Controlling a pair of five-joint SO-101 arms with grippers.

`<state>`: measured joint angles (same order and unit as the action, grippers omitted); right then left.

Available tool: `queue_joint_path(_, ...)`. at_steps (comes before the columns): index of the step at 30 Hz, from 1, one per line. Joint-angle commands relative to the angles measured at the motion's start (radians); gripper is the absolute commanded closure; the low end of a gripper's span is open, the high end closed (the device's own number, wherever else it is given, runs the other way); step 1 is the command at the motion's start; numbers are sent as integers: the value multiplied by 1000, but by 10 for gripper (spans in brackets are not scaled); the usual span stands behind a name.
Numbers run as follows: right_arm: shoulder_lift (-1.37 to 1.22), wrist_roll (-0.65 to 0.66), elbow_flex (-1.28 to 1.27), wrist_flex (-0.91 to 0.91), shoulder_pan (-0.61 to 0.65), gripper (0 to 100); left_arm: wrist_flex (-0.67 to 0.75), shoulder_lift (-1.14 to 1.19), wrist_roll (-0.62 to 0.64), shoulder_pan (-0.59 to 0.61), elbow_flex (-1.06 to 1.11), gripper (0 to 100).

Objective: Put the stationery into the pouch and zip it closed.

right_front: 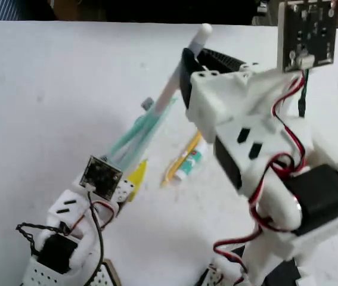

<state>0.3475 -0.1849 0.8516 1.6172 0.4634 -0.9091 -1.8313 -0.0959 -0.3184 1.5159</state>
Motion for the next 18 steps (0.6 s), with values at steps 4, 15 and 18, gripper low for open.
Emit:
queue_joint_path(4,12,14,-2,-4,93,982,-3,2,-5,-18,-9,805)
queue_joint_path(15,-2,14,-158,-4,108,982,-3,2,-5,-18,-11,805)
queue_joint_path(18,-2,15,-219,-4,143,982,-3,2,-5,-18,-11,805)
